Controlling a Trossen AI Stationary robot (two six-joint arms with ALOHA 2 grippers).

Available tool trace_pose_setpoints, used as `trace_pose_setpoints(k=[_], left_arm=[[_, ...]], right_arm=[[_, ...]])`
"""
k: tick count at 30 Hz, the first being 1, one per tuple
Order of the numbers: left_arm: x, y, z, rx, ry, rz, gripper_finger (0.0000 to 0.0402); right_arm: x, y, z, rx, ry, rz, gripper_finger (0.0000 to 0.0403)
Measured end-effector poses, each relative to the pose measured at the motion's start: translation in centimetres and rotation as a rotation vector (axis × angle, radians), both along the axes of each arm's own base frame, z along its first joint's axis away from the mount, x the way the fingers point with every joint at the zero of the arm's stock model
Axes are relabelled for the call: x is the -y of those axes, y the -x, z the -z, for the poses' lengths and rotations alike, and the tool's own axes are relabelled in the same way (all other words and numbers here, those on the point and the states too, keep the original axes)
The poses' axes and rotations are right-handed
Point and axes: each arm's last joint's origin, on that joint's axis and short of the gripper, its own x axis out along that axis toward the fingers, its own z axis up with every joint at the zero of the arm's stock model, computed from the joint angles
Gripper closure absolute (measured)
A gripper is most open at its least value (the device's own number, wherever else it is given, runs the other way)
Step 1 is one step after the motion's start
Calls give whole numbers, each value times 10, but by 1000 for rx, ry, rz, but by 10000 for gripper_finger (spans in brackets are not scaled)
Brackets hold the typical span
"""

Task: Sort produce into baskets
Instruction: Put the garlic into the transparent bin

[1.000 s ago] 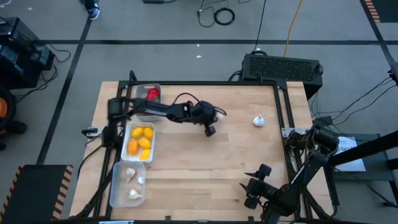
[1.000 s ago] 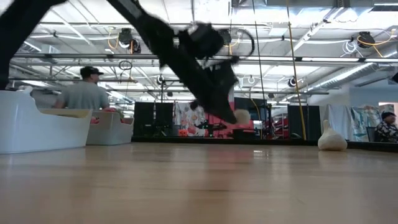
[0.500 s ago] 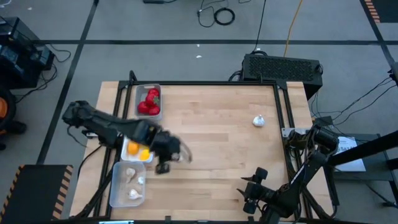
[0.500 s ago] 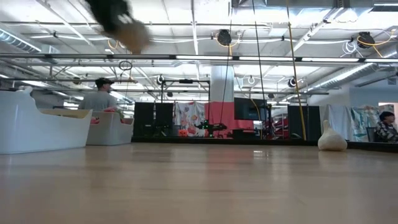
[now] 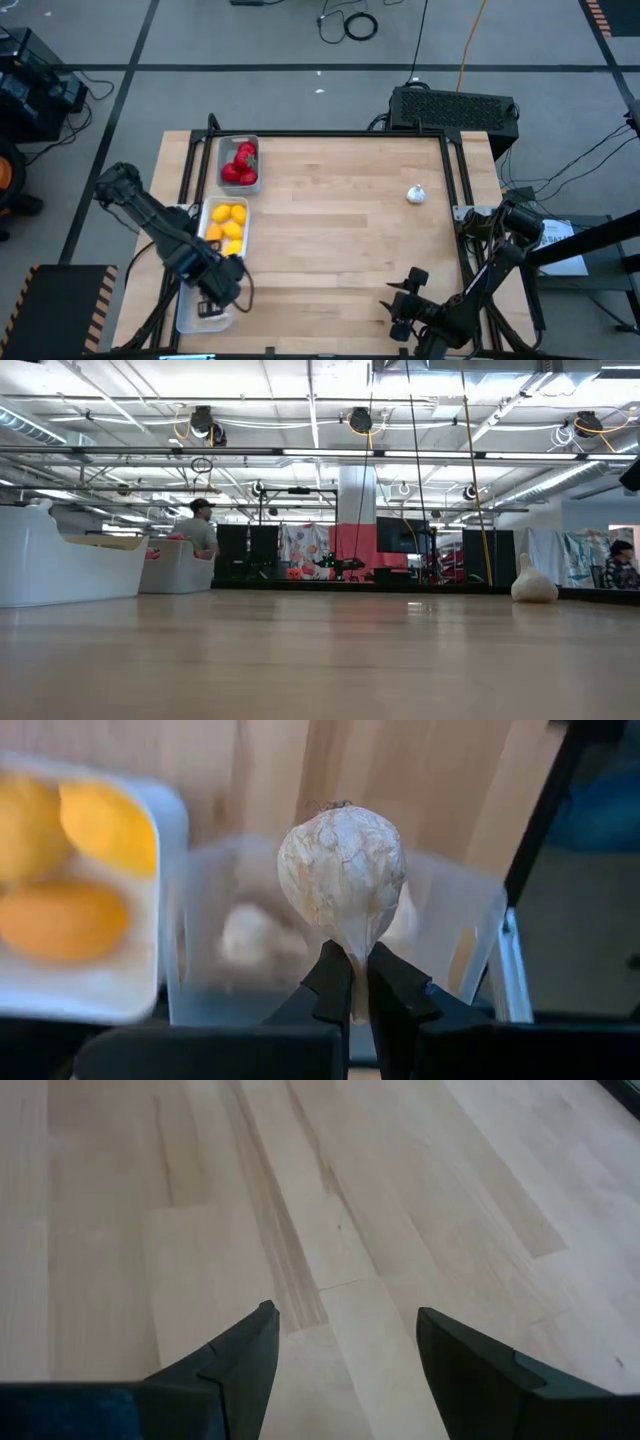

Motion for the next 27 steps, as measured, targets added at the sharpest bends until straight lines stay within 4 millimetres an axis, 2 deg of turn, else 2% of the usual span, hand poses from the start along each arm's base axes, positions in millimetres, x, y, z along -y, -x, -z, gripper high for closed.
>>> trace_pose_setpoints(k=[6,16,19,24,27], left_arm=[[7,12,0,-17,-58,-46,377],[6,27,2,-149,-132,-161,373],[7,29,4,-158,-136,-161,351],[6,30,12,-187,-153,-164,288],[5,31,18,-207,-174,-223,260]], right_arm=[[1,-1,0,-3,6,0,177],[1,-1,0,-5,8,-2,177],[1,-1,0,-5,8,-2,177],[1,-1,0,-5,8,-2,177],[1,-1,0,-5,8,-2,177]])
